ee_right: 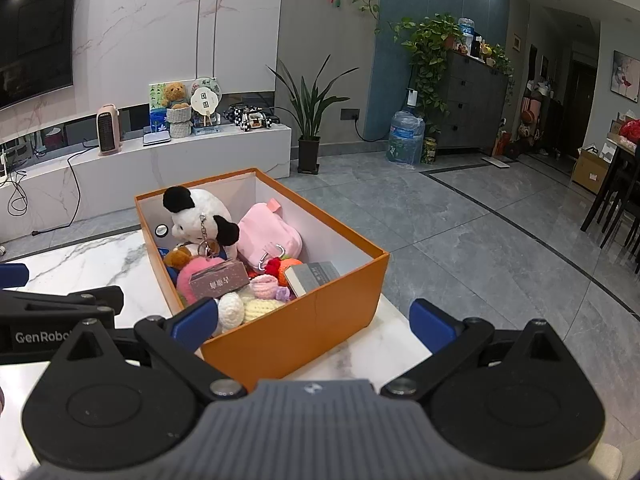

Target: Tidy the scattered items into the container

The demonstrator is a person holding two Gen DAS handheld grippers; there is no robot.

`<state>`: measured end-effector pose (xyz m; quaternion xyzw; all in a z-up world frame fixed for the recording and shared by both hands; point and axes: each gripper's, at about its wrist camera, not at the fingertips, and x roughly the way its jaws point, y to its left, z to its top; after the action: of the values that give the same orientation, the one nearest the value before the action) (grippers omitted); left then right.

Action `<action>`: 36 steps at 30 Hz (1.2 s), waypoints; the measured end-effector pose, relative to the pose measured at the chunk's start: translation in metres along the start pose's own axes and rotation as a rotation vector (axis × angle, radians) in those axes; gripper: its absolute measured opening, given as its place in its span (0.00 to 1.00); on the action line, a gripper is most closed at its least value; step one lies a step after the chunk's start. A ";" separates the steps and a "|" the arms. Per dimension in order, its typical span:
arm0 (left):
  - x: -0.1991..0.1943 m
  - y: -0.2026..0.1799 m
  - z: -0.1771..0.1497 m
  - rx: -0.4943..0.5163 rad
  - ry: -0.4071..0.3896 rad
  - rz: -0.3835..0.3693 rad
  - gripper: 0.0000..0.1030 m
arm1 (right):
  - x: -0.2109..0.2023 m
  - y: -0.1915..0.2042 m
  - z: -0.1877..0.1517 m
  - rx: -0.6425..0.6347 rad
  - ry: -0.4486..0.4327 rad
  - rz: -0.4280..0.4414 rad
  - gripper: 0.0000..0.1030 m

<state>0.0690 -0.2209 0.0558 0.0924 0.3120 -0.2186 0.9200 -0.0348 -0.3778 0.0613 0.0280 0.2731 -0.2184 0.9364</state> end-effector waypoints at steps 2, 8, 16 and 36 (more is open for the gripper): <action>0.000 0.000 0.000 0.000 -0.001 0.001 1.00 | 0.000 0.000 0.000 0.001 0.000 0.000 0.99; 0.001 -0.003 0.000 0.002 -0.003 0.006 1.00 | 0.002 0.000 0.001 0.004 0.000 -0.002 0.99; -0.002 -0.003 0.003 0.008 -0.009 0.013 1.00 | 0.002 0.001 0.001 0.005 -0.006 -0.006 0.99; -0.003 -0.002 0.005 0.013 -0.011 0.011 1.00 | 0.002 0.001 0.001 -0.002 -0.005 -0.011 0.99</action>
<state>0.0682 -0.2234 0.0615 0.0987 0.3050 -0.2162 0.9222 -0.0325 -0.3783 0.0610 0.0249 0.2714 -0.2234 0.9359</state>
